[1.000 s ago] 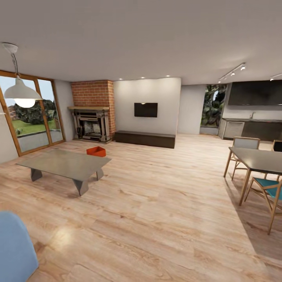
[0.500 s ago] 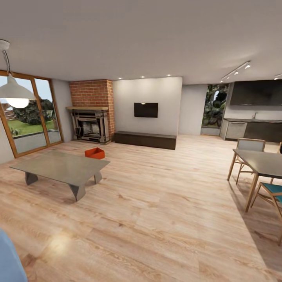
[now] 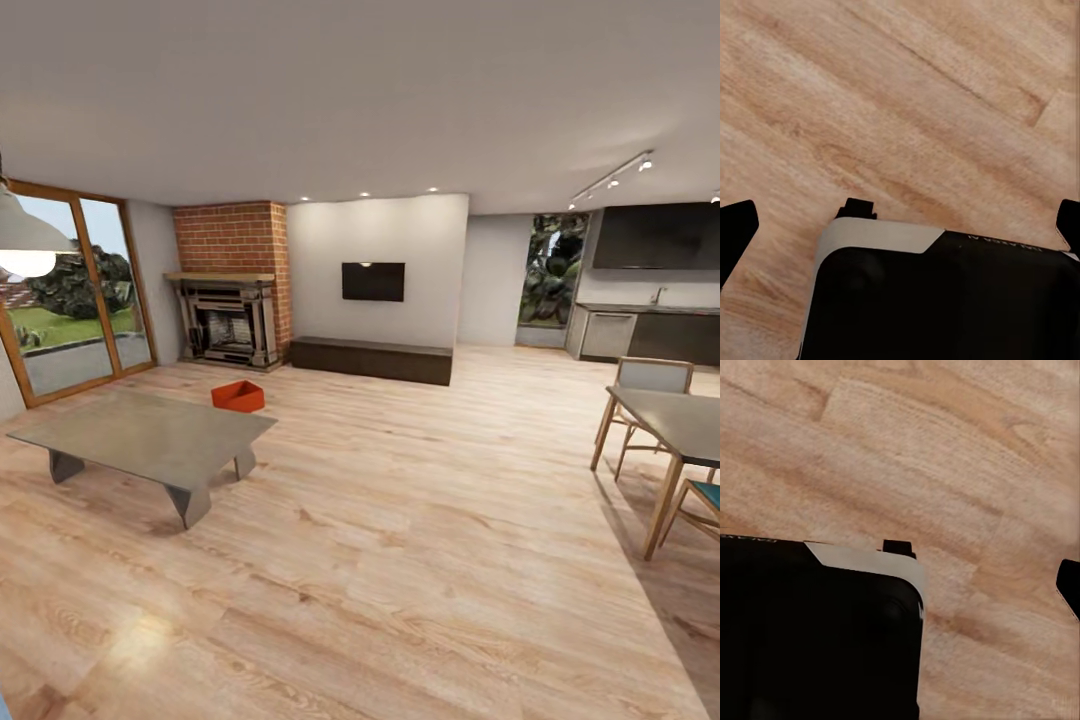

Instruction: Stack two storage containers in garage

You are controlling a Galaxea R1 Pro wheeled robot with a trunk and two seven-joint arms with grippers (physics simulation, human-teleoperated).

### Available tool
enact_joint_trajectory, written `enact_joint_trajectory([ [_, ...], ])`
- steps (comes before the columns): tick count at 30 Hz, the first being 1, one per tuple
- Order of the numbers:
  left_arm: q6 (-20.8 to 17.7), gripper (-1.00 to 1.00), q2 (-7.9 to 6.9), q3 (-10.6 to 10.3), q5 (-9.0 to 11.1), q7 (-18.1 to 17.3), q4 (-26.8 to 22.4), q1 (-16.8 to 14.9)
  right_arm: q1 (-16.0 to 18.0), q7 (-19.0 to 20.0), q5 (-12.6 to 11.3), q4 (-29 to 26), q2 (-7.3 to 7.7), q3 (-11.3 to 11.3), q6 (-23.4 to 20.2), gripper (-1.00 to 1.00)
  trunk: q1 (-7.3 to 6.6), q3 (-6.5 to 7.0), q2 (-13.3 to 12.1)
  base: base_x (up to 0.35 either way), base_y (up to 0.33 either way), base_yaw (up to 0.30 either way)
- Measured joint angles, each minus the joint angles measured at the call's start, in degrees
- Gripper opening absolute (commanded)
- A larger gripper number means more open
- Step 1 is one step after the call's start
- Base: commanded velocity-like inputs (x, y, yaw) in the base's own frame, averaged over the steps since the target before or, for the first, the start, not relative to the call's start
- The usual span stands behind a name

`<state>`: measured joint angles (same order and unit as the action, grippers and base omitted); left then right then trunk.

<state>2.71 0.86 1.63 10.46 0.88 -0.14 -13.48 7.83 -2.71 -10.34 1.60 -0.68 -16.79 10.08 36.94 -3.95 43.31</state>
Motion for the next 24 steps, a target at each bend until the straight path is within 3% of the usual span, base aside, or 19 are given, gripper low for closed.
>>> enact_joint_trajectory([
  [24,-0.16,1.00,0.00,0.00,0.01,0.01,0.00,0.00,0.00,-0.01,-0.07,-0.01,0.29,-0.04,-0.01,1.00,0.00,0.00,0.00,0.322,0.000,0.000],
])
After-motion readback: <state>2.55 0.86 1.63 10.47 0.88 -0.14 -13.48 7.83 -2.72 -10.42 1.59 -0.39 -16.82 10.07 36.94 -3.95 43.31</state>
